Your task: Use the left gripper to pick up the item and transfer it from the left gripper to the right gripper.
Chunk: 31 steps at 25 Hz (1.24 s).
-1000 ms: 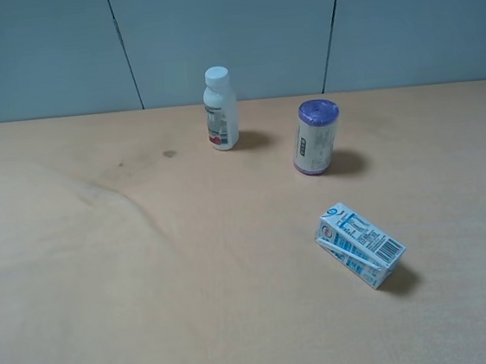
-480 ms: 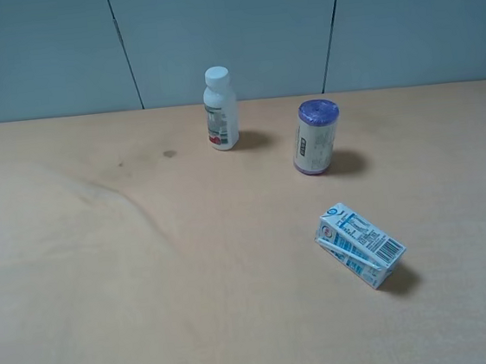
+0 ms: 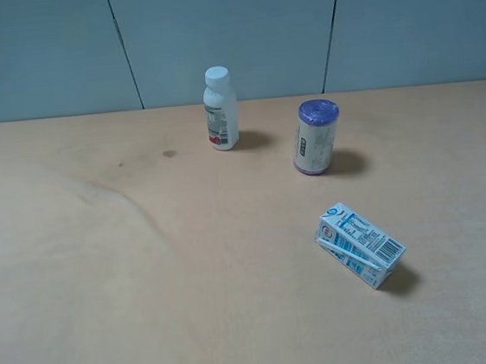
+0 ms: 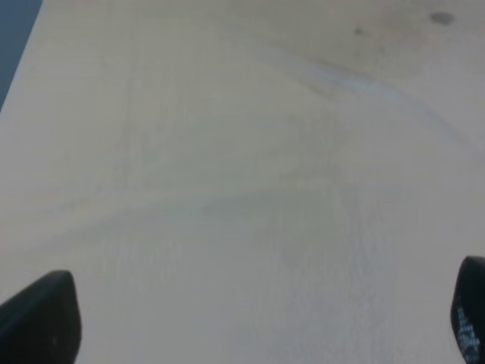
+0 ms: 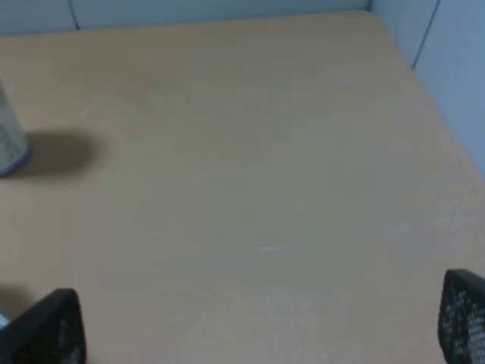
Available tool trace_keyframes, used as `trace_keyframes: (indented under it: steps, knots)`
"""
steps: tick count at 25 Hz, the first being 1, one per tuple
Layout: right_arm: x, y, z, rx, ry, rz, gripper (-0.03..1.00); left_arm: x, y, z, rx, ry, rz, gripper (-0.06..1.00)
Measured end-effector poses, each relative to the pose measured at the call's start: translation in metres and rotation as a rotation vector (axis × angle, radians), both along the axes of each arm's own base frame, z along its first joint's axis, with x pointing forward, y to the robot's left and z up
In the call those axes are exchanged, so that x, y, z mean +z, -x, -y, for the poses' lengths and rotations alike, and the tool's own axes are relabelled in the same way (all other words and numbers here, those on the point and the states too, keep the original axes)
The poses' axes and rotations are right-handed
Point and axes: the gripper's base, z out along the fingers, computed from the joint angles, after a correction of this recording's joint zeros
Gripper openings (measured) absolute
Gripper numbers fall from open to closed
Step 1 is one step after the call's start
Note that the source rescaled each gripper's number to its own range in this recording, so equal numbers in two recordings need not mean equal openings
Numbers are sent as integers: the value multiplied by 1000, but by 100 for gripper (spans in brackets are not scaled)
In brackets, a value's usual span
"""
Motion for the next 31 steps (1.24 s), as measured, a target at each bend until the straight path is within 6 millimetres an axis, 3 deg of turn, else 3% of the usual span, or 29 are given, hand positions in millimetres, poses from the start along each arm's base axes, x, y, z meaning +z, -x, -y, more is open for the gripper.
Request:
trace_keyframes:
  steps: [31]
  knots:
    - [0, 0, 0, 2, 0, 0, 100, 0, 0, 0, 15, 0, 0, 97]
